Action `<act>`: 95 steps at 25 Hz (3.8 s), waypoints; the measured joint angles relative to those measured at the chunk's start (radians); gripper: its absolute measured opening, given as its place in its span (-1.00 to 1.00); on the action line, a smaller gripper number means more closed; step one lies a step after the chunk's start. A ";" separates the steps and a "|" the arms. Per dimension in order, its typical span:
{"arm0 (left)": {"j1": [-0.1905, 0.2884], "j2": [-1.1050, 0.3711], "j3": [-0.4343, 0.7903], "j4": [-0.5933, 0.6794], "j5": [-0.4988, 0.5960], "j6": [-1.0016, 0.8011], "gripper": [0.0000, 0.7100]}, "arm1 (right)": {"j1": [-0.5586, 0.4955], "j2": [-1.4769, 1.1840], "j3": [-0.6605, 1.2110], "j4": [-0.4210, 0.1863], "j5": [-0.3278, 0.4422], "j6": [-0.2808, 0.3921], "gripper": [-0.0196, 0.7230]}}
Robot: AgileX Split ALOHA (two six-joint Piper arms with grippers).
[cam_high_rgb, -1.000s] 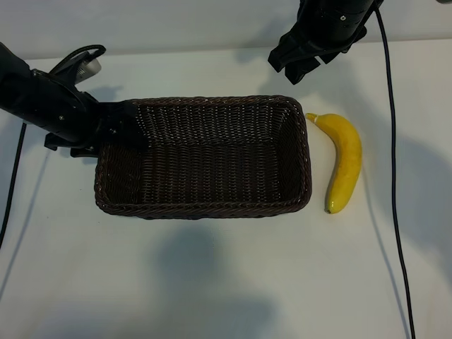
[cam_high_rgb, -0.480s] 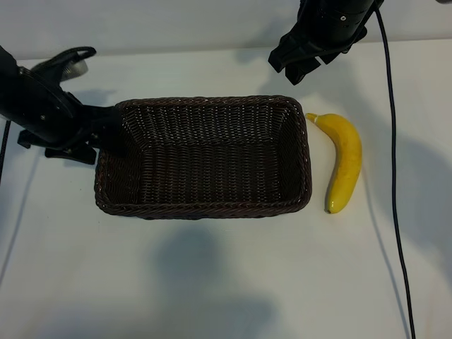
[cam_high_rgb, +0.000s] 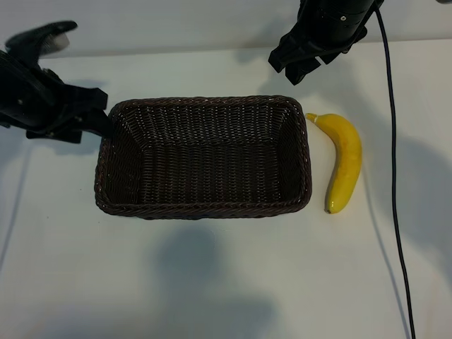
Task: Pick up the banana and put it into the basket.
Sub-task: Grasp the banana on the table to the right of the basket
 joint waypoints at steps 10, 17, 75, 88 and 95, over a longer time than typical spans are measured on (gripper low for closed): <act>0.000 -0.052 0.000 -0.009 0.021 0.008 0.65 | 0.000 0.000 0.000 0.000 0.006 0.008 0.59; 0.000 -0.052 0.000 -0.051 0.021 0.031 0.65 | 0.000 0.000 0.000 0.000 0.006 0.020 0.59; 0.000 -0.052 0.000 -0.053 -0.013 0.062 0.65 | -0.114 -0.115 0.520 -0.034 -0.263 0.200 0.56; 0.000 -0.052 0.000 -0.053 -0.013 0.062 0.65 | -0.114 -0.039 0.520 -0.032 -0.330 0.201 0.57; 0.000 -0.052 0.000 -0.053 -0.013 0.062 0.65 | -0.114 -0.034 0.520 -0.026 -0.343 0.200 0.57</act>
